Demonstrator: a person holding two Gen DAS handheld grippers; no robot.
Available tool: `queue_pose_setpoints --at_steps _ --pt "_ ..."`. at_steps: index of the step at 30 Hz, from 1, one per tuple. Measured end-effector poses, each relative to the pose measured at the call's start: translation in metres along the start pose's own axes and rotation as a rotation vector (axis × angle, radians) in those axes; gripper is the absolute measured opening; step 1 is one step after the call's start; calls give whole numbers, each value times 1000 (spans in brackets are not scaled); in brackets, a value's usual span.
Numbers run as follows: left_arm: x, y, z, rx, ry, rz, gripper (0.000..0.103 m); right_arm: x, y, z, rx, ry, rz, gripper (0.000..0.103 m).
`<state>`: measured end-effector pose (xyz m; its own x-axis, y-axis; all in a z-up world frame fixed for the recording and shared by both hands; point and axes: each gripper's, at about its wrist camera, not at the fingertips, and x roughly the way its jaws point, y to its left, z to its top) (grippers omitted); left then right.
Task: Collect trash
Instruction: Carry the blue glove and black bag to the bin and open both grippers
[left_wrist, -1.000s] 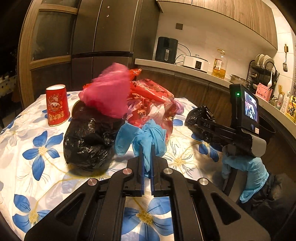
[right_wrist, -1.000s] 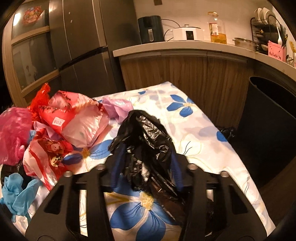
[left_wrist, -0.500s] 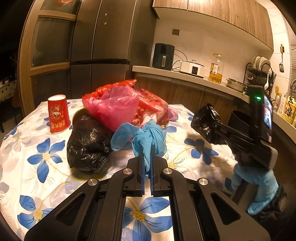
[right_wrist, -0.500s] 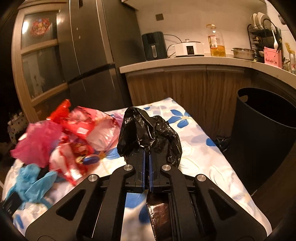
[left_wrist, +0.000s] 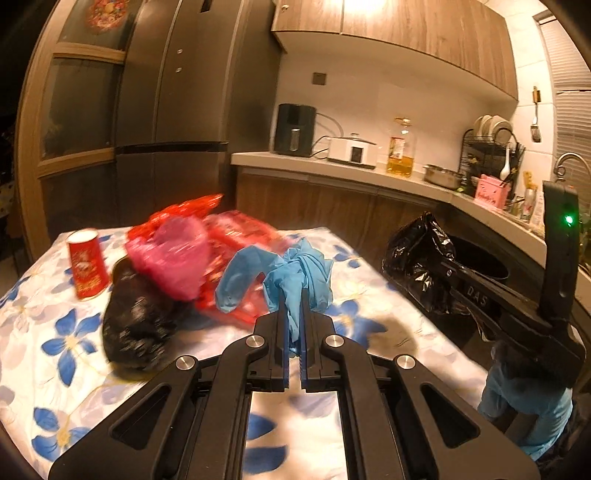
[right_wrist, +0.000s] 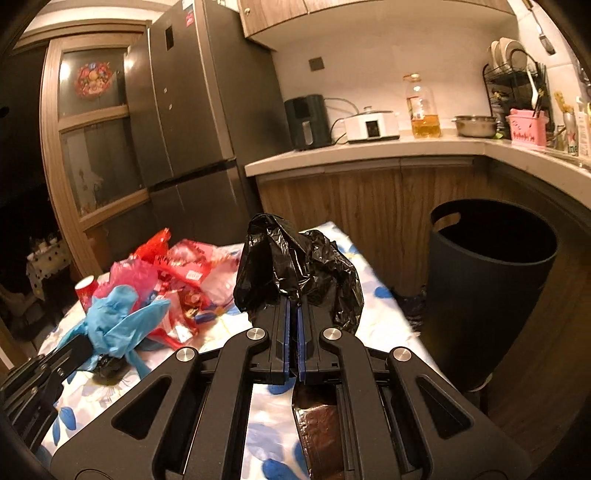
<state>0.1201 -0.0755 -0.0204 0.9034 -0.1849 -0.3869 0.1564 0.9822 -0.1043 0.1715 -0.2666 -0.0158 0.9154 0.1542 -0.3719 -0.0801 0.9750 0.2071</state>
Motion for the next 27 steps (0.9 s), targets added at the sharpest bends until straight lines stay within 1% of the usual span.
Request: queue_pose_setpoints --at_steps 4,7,15,18,21,27 --pt "15 -20 15 16 -5 -53 3 -12 -18 8 10 -32 -37 3" --pt "29 -41 31 46 -21 -88 3 -17 -36 16 22 -57 -75 3" --pt "72 -114 66 123 -77 -219 3 -23 -97 47 60 -137 -223 3" --pt "94 -144 74 146 -75 -273 3 -24 -120 61 70 -167 -269 3" --pt "111 -167 80 157 -76 -316 3 -21 -141 72 75 -186 -301 3" --pt "146 -206 84 169 -66 -397 3 -7 -174 80 96 -186 -346 3"
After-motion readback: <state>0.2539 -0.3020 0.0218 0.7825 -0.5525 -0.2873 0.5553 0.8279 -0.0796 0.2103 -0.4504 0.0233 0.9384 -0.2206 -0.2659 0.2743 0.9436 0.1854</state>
